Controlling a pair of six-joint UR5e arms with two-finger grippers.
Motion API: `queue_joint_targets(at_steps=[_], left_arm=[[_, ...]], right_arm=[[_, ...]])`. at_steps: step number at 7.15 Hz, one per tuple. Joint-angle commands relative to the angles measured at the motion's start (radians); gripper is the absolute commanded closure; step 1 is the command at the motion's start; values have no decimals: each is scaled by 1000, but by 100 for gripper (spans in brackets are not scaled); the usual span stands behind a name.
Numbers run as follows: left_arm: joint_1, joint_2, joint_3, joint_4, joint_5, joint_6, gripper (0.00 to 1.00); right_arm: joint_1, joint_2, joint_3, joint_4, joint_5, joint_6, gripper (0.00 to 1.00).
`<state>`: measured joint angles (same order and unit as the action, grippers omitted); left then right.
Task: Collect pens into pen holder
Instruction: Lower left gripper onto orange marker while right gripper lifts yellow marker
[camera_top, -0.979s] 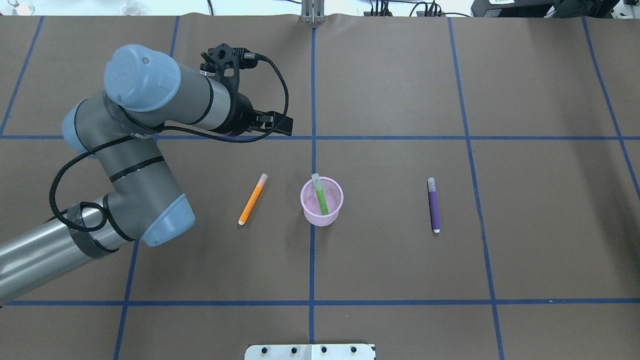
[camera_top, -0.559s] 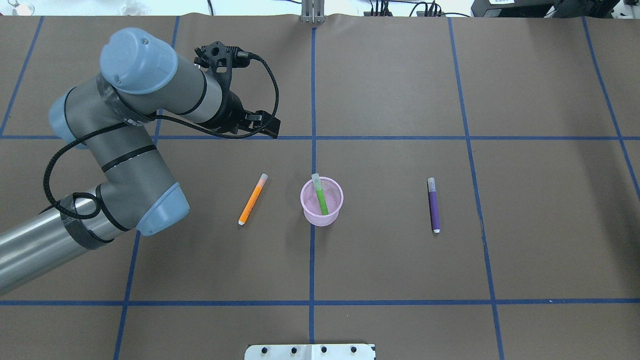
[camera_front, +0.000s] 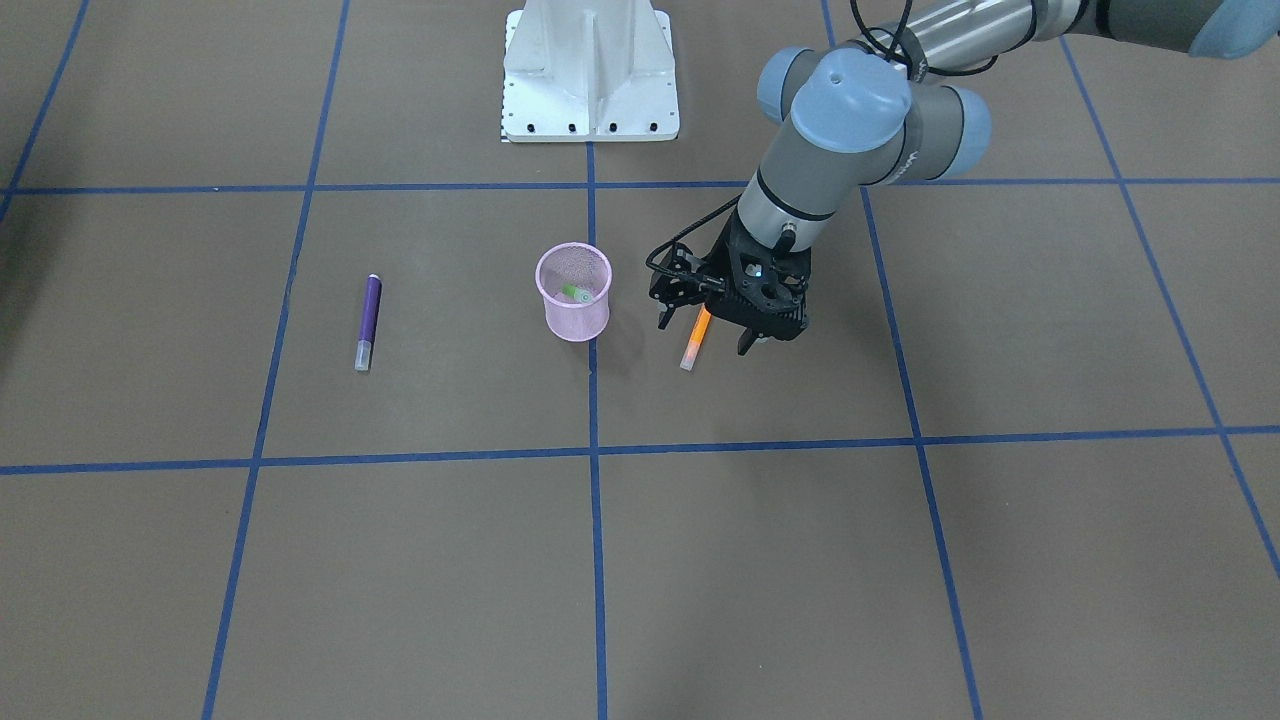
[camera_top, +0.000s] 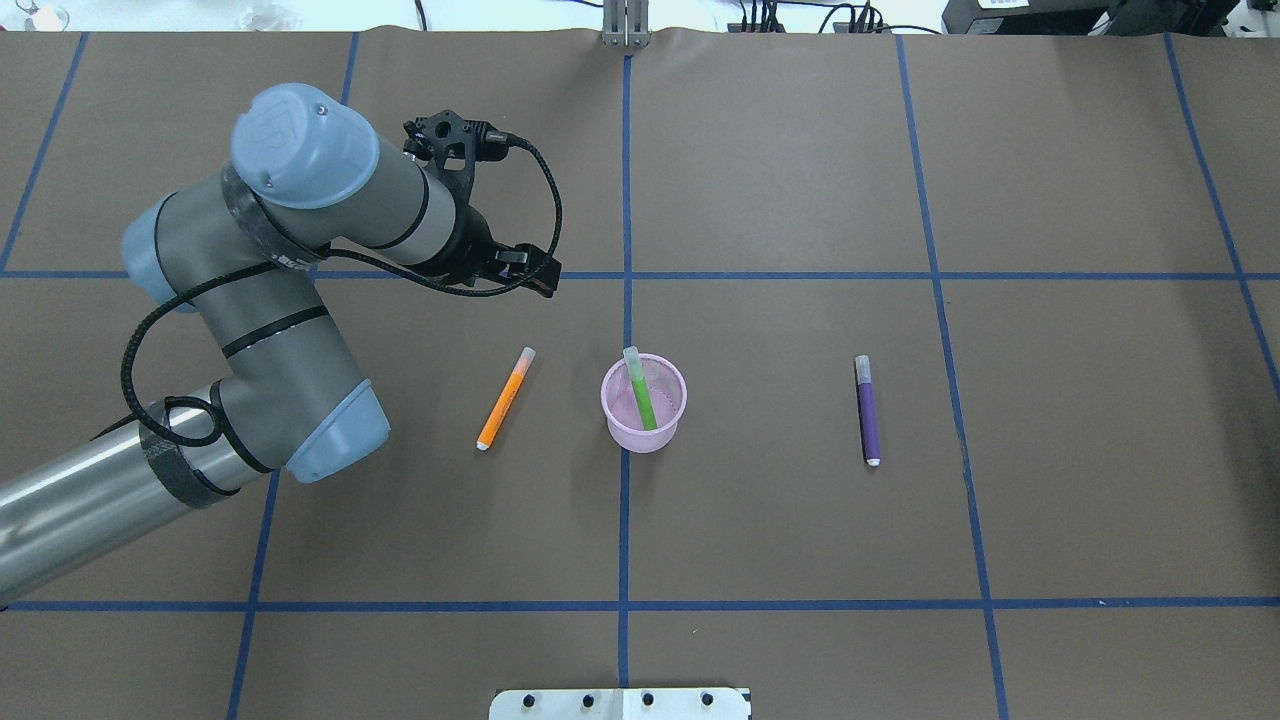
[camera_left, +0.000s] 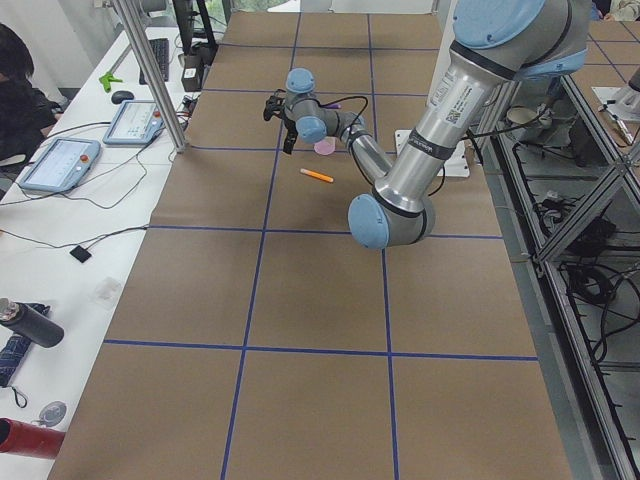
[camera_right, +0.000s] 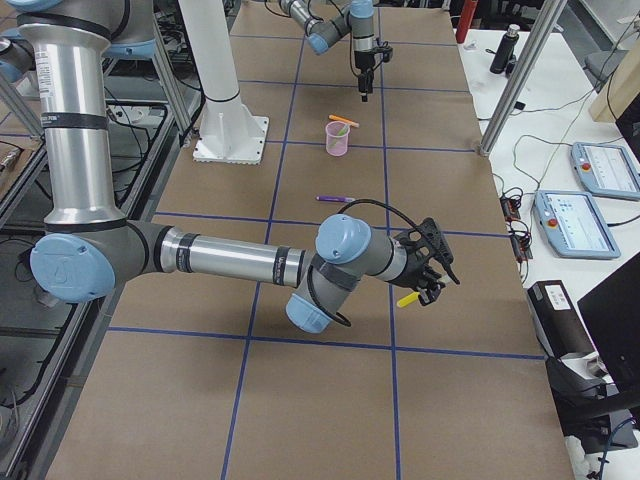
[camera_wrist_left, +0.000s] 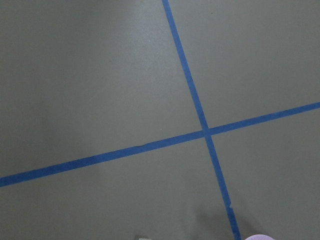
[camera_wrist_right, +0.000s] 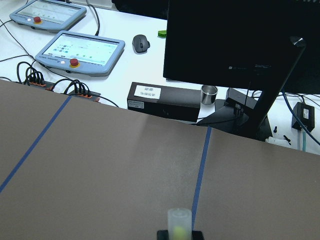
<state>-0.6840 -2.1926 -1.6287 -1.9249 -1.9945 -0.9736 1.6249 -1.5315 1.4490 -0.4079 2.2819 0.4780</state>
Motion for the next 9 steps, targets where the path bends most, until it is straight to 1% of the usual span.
queue_joint_targets(at_steps=[1, 2, 5, 6, 9], left_arm=[[55, -1, 36, 0, 55, 1, 2], [70, -1, 50, 0, 65, 3, 2], [107, -3, 98, 0, 65, 24, 2], [109, -3, 113, 0, 63, 50, 3], [113, -3, 135, 0, 63, 56, 4]], right_arm=[[-28, 7, 1, 66, 39, 39, 100], [-49, 7, 1, 117, 41, 54, 100], [-160, 30, 7, 265, 33, 248, 100], [-189, 31, 8, 300, 22, 276, 100], [-244, 73, 13, 331, 21, 281, 100]])
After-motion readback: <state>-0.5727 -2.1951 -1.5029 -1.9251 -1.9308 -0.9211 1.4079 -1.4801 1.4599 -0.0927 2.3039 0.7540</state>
